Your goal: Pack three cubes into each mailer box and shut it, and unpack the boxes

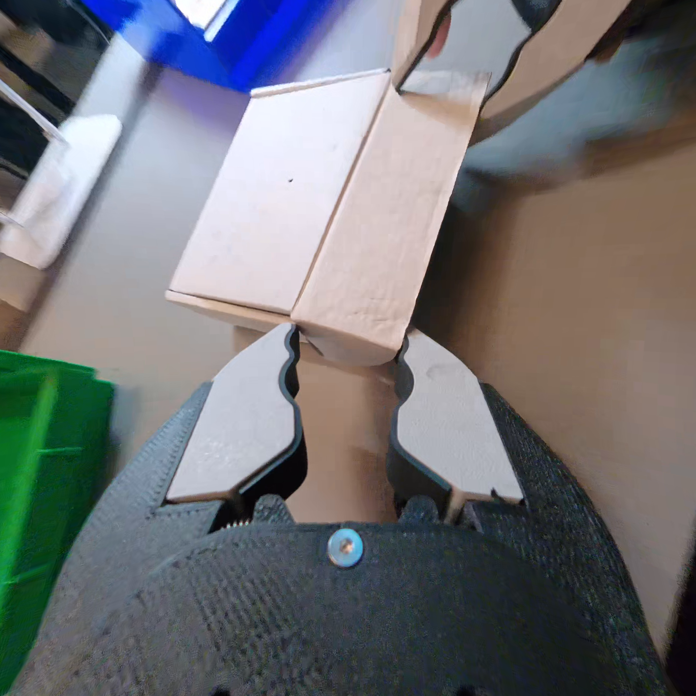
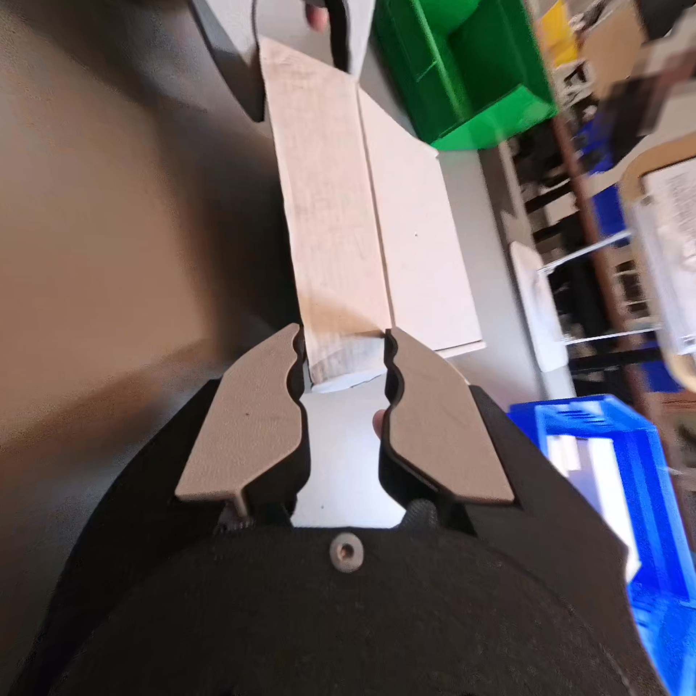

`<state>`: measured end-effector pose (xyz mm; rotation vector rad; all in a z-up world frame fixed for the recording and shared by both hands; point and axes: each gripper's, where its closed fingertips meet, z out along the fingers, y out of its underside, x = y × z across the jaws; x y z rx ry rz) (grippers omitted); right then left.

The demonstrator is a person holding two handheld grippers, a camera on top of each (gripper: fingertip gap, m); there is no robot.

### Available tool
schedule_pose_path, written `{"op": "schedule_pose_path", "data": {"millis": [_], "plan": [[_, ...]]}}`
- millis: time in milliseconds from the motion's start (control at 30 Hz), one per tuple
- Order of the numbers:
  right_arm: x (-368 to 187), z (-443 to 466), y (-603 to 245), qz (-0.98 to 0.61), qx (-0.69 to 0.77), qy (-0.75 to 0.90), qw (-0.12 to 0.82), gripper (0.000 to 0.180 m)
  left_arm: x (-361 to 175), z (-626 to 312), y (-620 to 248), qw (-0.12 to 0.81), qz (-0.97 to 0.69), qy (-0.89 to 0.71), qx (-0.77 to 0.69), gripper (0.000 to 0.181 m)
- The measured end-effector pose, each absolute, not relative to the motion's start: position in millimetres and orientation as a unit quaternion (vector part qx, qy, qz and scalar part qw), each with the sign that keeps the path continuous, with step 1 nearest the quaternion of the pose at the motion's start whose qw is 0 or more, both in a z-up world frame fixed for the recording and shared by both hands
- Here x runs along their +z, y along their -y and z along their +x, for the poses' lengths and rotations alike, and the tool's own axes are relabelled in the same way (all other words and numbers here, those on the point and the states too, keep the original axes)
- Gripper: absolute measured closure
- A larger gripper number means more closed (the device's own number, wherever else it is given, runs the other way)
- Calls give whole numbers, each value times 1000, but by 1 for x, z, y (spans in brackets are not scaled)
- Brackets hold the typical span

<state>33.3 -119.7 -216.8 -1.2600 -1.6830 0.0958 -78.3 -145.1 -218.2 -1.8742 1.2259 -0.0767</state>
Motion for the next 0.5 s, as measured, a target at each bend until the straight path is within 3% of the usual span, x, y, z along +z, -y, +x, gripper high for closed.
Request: {"op": "schedule_pose_path", "data": {"millis": [267,500], "plan": [[-207,29,128,-641,215,621,396,142,-220,-75,157,319,-843,-368,-228,136],[-208,35,121,-656,192,584,438,133,-223,-75,159,291,-852,-290,-323,135]]}}
